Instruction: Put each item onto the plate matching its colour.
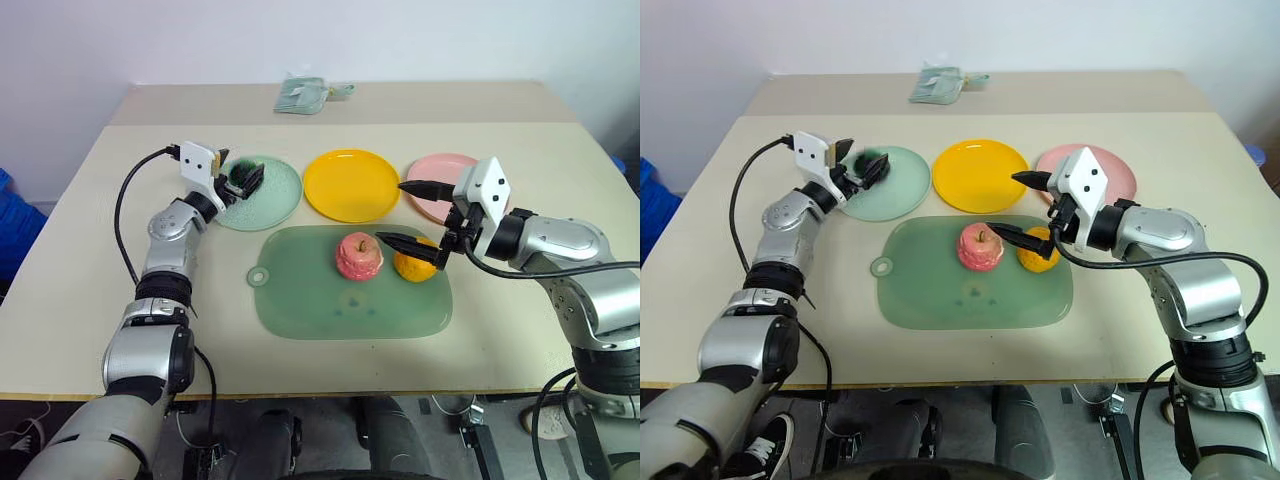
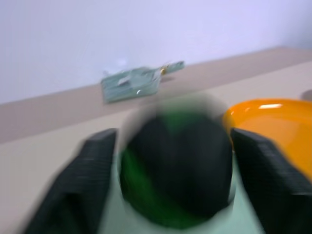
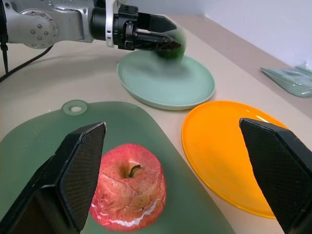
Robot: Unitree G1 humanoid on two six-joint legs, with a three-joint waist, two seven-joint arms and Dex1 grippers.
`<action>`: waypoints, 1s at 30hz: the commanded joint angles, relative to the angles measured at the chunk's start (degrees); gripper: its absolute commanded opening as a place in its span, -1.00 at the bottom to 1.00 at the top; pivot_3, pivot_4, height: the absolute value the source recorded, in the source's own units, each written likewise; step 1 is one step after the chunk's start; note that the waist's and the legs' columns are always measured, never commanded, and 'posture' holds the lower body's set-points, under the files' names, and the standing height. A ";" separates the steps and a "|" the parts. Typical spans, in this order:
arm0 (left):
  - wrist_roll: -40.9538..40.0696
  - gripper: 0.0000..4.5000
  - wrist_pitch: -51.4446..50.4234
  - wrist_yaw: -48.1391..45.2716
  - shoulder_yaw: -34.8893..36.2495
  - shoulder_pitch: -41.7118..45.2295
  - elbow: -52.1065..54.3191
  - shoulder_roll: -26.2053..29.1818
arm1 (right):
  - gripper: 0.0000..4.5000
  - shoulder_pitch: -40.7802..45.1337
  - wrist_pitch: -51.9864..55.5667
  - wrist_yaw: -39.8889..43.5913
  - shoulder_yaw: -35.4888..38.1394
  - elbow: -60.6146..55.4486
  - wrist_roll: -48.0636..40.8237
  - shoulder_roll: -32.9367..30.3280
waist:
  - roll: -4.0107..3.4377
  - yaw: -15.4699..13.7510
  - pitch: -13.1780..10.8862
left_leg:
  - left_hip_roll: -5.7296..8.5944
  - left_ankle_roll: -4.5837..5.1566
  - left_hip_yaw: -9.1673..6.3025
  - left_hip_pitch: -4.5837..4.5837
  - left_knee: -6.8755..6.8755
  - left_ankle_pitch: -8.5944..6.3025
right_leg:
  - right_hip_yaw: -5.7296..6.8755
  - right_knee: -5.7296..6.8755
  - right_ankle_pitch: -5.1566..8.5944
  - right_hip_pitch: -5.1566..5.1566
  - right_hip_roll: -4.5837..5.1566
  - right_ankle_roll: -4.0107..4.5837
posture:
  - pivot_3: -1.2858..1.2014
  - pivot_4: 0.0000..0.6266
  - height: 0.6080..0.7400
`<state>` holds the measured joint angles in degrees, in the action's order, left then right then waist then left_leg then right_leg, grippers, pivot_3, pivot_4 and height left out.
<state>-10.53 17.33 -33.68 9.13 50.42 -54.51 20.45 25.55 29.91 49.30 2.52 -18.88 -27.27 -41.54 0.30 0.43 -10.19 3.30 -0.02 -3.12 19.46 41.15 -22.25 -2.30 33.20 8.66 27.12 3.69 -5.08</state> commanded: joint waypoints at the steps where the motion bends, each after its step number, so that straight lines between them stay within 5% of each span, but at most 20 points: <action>1: 0.72 0.98 1.37 -1.18 -0.13 0.28 1.75 1.62 | 1.00 0.96 -0.81 0.01 0.66 -1.31 -0.10 -0.03 | 0.00 0.05 0.00 | 0.00 0.00 0.00 -0.01 0.00 0.00 | 0.00 0.01 0.00 0.00 0.00 0.00 | 0.03 -0.52 1.00; 5: -10.42 0.98 -12.80 -21.93 1.00 -1.55 10.75 3.23 | 1.00 0.42 -0.84 0.24 0.44 -1.63 0.24 -0.38 | 0.00 0.35 0.00 | -0.02 -0.01 0.00 -0.04 0.00 0.01 | 0.00 0.05 0.00 -0.01 -0.04 0.00 | 0.03 -0.52 1.00; 14: -17.08 0.98 -20.69 -42.67 -2.92 -13.05 32.89 9.10 | 1.00 4.41 2.07 -0.80 -8.15 1.53 4.45 3.63 | -0.02 0.77 0.01 | -0.08 -0.02 0.02 -0.07 0.00 0.01 | -0.02 0.07 0.00 0.00 -0.07 0.00 | 0.03 -0.52 1.00; 20: -18.27 0.98 -24.86 -47.16 -3.87 -19.37 41.27 13.42 | 1.00 10.10 12.38 -2.76 -12.12 6.54 4.32 7.55 | -0.01 0.19 0.01 | -0.08 -0.05 -0.02 -0.05 0.01 0.03 | -0.01 0.09 0.00 0.02 -0.06 0.01 | 0.03 -0.52 1.00; 30: -18.43 0.98 -26.54 -46.44 -3.48 -23.54 45.63 14.97 | 1.00 10.79 22.39 -1.85 -16.04 7.13 5.52 5.48 | -0.01 0.36 0.01 | -0.05 -0.02 -0.05 -0.01 -0.01 0.01 | 0.02 0.03 0.01 0.02 -0.04 0.02 | 0.03 -0.52 1.00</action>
<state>-28.13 -8.68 -79.80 5.23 26.94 -11.07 34.27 35.28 51.85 46.87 -13.46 -10.40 -21.52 -35.26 0.29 0.79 -10.18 3.24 -0.05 -3.16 19.45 41.14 -22.24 -2.28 33.23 8.66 27.14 3.65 -5.06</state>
